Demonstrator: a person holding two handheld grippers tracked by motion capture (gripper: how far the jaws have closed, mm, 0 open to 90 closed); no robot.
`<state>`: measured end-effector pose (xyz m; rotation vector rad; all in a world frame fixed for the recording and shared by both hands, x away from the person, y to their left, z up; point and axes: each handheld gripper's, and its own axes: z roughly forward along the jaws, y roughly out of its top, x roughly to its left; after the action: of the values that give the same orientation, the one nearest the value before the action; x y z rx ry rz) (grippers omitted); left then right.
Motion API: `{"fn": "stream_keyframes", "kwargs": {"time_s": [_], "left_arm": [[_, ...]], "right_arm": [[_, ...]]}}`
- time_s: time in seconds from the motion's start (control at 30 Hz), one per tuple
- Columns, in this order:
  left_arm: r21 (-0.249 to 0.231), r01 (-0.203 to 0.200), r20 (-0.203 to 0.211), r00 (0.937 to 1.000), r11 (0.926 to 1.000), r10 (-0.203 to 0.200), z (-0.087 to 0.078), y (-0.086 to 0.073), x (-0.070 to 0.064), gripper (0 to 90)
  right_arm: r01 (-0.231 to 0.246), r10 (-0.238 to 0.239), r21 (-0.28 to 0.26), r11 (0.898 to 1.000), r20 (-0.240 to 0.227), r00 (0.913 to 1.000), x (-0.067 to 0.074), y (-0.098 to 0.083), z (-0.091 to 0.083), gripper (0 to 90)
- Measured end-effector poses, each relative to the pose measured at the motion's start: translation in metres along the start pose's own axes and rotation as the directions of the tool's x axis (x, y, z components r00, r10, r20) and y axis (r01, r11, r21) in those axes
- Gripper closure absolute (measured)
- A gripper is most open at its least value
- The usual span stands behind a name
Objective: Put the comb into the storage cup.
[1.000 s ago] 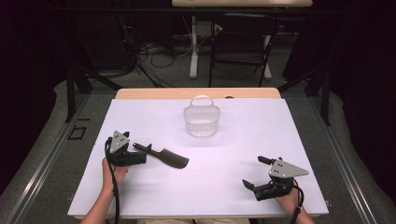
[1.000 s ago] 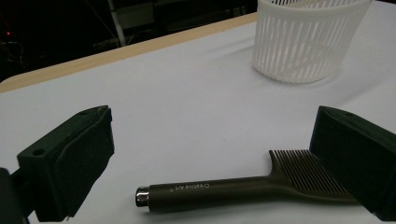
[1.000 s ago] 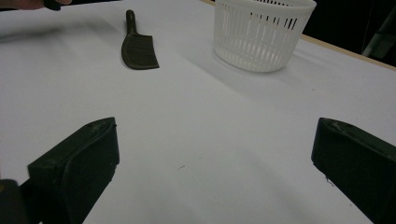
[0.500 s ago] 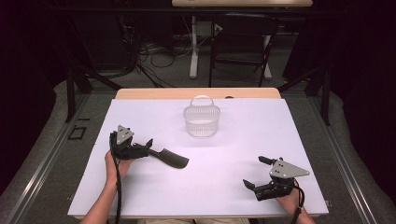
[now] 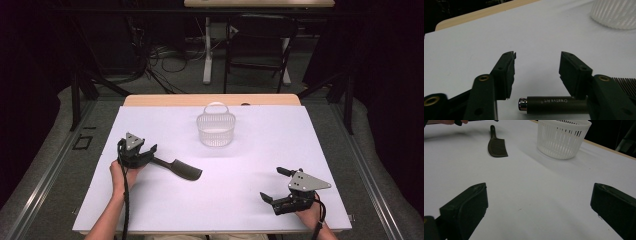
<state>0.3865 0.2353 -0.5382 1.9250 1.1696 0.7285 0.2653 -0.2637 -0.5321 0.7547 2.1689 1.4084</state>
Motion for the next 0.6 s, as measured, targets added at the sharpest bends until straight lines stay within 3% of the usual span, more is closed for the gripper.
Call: {"fn": "stream_keyframes", "kwargs": {"time_s": [0.03,0.1,0.13,0.17,0.23,0.27,0.3,0.6], "left_arm": [[0.0,0.007,0.006,1.0,1.0,-0.007,0.0,-0.001,0.001,56.0],[0.002,0.022,0.009,0.9997,0.9998,-0.022,0.0,-0.003,0.003,60.3],[0.007,0.03,0.01,0.9995,0.9995,-0.03,0.0,-0.003,0.005,70.7],[0.014,0.035,0.012,0.9993,0.9993,-0.035,0.001,-0.004,0.007,70.7],[0.028,0.042,0.011,0.999,0.9987,-0.042,0.002,-0.005,0.009,82.6],[0.03,0.044,0.017,0.9989,0.9986,-0.045,0.002,-0.006,0.01,82.6],[0.038,0.044,0.016,0.9989,0.9983,-0.044,0.003,-0.006,0.01,88.9],[0.067,0.048,0.017,0.9987,0.9966,-0.049,0.008,-0.009,0.012,89.9]], "right_arm": [[0.002,-0.002,0.005,1.0,-0.002,1.0,0.0,0.0,0.001,1.0],[0.001,-0.001,0.006,1.0,-0.005,1.0,0.0,0.0,0.003,1.0],[0.004,-0.004,0.014,1.0,-0.011,0.9999,0.0,0.0,0.004,1.0],[0.004,-0.004,0.014,1.0,-0.011,0.9999,0.0,0.0,0.004,1.0],[0.004,-0.004,0.011,1.0,-0.012,0.9999,0.0,-0.001,0.003,1.0],[0.004,-0.004,0.011,1.0,-0.012,0.9999,0.0,-0.001,0.003,1.0],[0.0,0.0,0.008,1.0,-0.009,1.0,0.0,-0.001,0.002,1.0],[0.001,-0.001,0.015,1.0,-0.017,0.9999,0.0,-0.001,0.005,1.0]]}}
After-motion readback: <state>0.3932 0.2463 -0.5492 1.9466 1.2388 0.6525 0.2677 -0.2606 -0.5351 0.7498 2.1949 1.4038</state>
